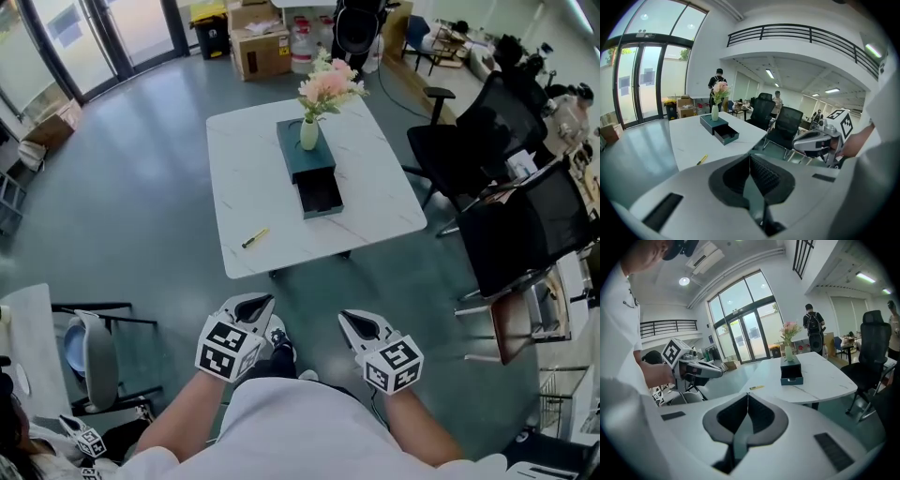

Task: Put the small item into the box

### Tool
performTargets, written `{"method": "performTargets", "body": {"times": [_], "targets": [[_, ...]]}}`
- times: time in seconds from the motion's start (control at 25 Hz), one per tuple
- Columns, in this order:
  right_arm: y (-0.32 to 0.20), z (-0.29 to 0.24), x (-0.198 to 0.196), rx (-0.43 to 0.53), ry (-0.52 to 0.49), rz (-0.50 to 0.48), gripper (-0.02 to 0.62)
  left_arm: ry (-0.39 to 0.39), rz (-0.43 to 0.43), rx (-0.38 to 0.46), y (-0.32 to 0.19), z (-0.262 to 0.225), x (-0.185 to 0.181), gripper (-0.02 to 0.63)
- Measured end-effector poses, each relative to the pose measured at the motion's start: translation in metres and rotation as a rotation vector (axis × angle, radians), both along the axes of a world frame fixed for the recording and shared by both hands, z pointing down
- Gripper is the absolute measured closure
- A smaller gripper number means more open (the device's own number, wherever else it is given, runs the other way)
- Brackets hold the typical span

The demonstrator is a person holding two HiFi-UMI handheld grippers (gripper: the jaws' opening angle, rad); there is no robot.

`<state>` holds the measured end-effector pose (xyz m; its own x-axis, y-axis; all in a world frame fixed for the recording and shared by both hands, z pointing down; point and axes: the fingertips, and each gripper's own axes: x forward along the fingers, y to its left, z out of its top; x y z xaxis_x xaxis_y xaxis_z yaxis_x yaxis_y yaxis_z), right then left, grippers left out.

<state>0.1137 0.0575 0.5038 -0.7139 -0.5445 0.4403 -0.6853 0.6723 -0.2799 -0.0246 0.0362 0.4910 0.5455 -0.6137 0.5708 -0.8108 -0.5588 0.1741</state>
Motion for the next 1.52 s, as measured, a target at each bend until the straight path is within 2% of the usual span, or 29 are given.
{"method": "performTargets", "body": {"times": [0.2,0.48,0.72,0.92,1.08,1.24,1.36,1.52], "targets": [[-0.049,0.013,-0.017,-0.062,0.034,0.001,0.58,-0.006,-0.001,0.004,-0.056,0.001,-0.026,0.589],[-0.111,0.015,-0.06,-0.073,0.094,-0.055,0.58,-0.002,-0.018,-0.034,-0.107,0.017,-0.067,0.589],[-0.158,0.019,-0.091,-0.073,0.13,-0.074,0.58,0.0,-0.041,-0.056,-0.14,0.029,-0.1,0.589],[-0.181,0.025,-0.106,-0.084,0.15,-0.104,0.58,-0.001,-0.079,-0.064,-0.147,0.035,-0.12,0.589],[-0.194,0.038,-0.13,-0.071,0.202,-0.212,0.58,-0.005,-0.141,-0.082,-0.147,0.045,-0.136,0.589],[-0.203,0.05,-0.158,-0.034,0.276,-0.377,0.578,-0.003,-0.24,-0.093,-0.145,0.051,-0.15,0.589],[-0.209,0.067,-0.176,-0.01,0.346,-0.518,0.578,-0.008,-0.332,-0.117,-0.146,0.058,-0.161,0.589],[-0.202,0.101,-0.193,0.049,0.513,-0.768,0.578,-0.006,-0.408,-0.153,-0.145,0.064,-0.16,0.589]]}}
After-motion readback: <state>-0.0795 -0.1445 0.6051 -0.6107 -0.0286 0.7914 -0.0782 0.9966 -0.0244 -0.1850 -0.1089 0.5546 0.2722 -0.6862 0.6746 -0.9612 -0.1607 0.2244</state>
